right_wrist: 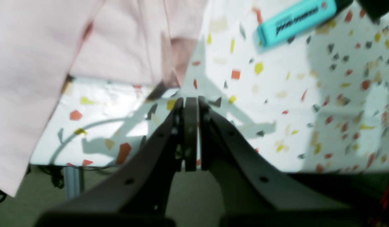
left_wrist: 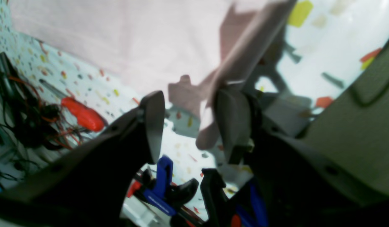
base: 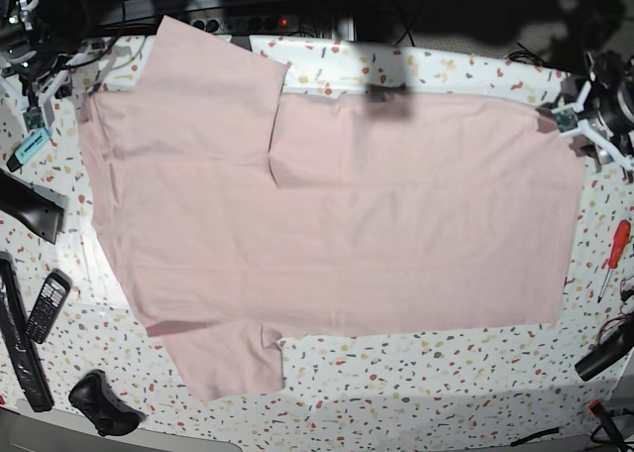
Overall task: Fold the T-shirt properly
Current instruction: 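Move the right gripper to the shirt shoulder near the collar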
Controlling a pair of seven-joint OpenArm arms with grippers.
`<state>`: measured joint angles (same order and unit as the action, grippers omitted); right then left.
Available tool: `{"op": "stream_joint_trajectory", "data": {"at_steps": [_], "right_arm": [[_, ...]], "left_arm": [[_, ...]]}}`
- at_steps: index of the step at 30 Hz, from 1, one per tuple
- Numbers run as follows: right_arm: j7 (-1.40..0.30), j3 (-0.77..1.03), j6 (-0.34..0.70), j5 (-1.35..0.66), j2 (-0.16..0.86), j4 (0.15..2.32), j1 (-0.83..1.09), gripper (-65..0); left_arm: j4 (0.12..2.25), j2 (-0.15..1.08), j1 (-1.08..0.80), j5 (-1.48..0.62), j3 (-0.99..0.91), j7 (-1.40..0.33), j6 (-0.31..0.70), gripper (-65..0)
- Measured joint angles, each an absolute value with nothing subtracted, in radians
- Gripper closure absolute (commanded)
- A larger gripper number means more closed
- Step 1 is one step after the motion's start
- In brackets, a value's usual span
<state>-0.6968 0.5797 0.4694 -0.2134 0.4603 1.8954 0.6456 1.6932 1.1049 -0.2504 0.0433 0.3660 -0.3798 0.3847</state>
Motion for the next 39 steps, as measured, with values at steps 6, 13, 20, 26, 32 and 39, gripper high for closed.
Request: {"op": "stream_joint_trajectory", "data": {"at_steps": [6,13,20,26,32,39], "right_arm": [[-0.754,0.580,0.547,-0.229,0.464,2.061,0.646,-2.6],[-0.854,0.580,0.620,-0.391,0.465,2.196,0.645,-10.2],[-0.997,0.580,0.689,-0.551,0.466,2.208,0.652,-10.2],[-0.996,0.557,0.690,-0.593,0.465,2.208,0.679,-10.2],[-1.074,0.473,0.690,-0.595,0.465,2.201,0.677,-10.2],[-1.085,0.354,0.690,-0.515,0.466,2.173,0.680,-10.2]], "left_arm": [[1.693,1.131,-0.238,-0.162,0.273,-0.400,0.389,-28.4],[1.689,1.131,-0.238,-0.255,0.132,-0.437,0.391,-28.4],[1.556,1.066,-0.238,-0.344,-0.006,-0.450,0.391,-28.4],[1.471,1.006,-0.238,-0.352,-0.107,-0.442,0.389,-28.4],[1.471,1.003,-0.238,-0.353,-0.118,-0.432,0.390,-28.4],[1.471,1.003,-0.238,-0.353,-0.118,-0.434,0.389,-28.4]]}}
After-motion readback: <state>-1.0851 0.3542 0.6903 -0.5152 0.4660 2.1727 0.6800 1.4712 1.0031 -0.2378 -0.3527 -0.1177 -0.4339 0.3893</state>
